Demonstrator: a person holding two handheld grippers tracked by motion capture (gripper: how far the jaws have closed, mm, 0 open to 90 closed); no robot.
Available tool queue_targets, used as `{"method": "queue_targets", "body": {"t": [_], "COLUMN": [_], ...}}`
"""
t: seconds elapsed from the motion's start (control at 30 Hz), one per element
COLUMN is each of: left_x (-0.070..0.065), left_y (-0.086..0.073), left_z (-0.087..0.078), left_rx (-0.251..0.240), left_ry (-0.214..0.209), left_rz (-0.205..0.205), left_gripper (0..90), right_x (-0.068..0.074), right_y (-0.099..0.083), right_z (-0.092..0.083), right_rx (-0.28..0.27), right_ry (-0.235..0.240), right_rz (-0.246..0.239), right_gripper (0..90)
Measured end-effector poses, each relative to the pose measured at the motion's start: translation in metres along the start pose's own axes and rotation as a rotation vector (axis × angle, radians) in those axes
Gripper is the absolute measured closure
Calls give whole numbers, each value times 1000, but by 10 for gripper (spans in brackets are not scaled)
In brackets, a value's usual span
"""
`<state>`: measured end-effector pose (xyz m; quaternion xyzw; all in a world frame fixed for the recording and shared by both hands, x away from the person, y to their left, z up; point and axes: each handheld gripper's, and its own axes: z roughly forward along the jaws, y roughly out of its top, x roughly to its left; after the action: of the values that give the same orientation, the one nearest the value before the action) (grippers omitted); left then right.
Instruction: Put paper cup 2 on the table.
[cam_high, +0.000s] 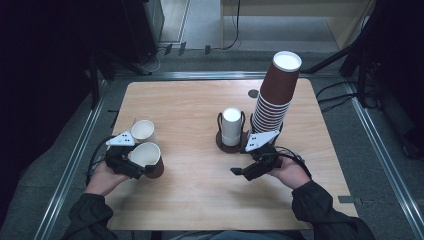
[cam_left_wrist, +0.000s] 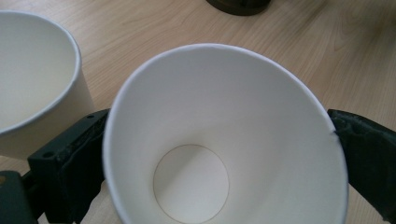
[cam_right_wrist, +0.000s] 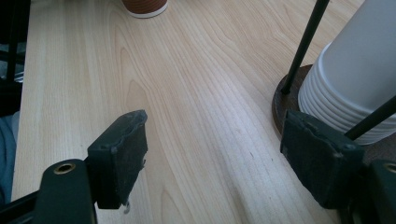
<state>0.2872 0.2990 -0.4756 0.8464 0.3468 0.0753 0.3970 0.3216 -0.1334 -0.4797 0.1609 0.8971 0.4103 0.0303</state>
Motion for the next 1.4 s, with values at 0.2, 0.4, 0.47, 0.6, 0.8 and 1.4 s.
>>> {"method": "queue_targets", "body": {"t": [0.2, 0.4, 0.47, 0.6, 0.8, 1.4], "left_x": [-1, 0, 1, -1, -4, -33], "left_y": [3, 8, 11, 15, 27, 67], "left_z": [-9, -15, -17, -22, -39, -10], "left_rx": [-28, -37, -44, -33, -71, -66], "left_ry": [5, 24, 12, 29, 70, 35], "left_rz": [-16, -35, -45, -40, -78, -143], "left_gripper": [0, 0, 0, 0, 0, 0], "right_x": [1, 1, 1, 1, 1, 1], "right_y": [0, 0, -1, -1, -1, -1], "right_z": [1, 1, 2, 3, 2, -2], "right_rx": [10, 12, 29, 34, 32, 21], "right_ry": [-7, -3, -10, -3, -4, -8], "right_rz": [0, 0, 2, 8, 8, 10], "right_gripper": [235, 236, 236, 236, 236, 235]}}
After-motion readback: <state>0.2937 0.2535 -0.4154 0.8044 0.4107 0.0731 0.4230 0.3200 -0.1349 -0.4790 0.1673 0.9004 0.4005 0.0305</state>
